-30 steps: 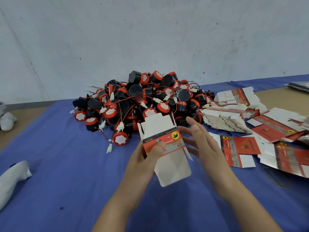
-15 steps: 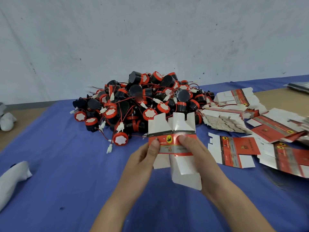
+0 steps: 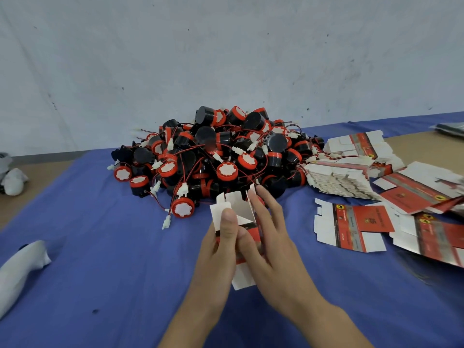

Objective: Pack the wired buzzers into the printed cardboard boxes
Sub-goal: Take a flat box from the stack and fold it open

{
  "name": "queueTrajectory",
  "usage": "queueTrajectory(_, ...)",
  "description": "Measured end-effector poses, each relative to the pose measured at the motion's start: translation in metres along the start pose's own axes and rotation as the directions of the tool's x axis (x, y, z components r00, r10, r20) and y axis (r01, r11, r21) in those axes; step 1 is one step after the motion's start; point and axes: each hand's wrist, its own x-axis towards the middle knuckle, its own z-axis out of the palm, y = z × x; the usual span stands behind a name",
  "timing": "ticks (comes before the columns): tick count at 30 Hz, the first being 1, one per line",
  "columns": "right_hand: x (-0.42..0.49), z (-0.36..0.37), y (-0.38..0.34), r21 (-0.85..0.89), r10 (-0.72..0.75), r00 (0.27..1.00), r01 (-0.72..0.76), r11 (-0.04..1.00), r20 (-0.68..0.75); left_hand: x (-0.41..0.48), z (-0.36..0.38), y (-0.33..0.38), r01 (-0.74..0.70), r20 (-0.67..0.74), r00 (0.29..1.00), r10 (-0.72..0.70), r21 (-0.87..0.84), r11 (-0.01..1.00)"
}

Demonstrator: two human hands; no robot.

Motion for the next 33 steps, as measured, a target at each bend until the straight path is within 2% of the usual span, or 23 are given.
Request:
queueTrajectory(7, -0.0042, -0.0025, -0.0021, -0.011, -0.029, 1.0, 0.029, 1.0, 0.012, -0.004, 0.001, -0.0035, -0.023, -0.054, 0.998, 0.022, -0.017, 1.0)
queueTrajectory(14, -0.0051, -0.0017, -0.0052, 0.071, -0.041, 0.999, 0.04, 0.997, 0.023, -0.0035, 0.0039, -0.0042, -0.011, -0.102, 0.995, 0.01, -0.004, 1.0)
queueTrajectory(33, -0.0053, -0.0043, -0.0052, 0.028, -0.113, 0.993, 0.113, 0.993, -0.029, -0.0048, 0.0032, -0.0027, -0.054, -0.098, 0.993, 0.061, 0.07, 0.996)
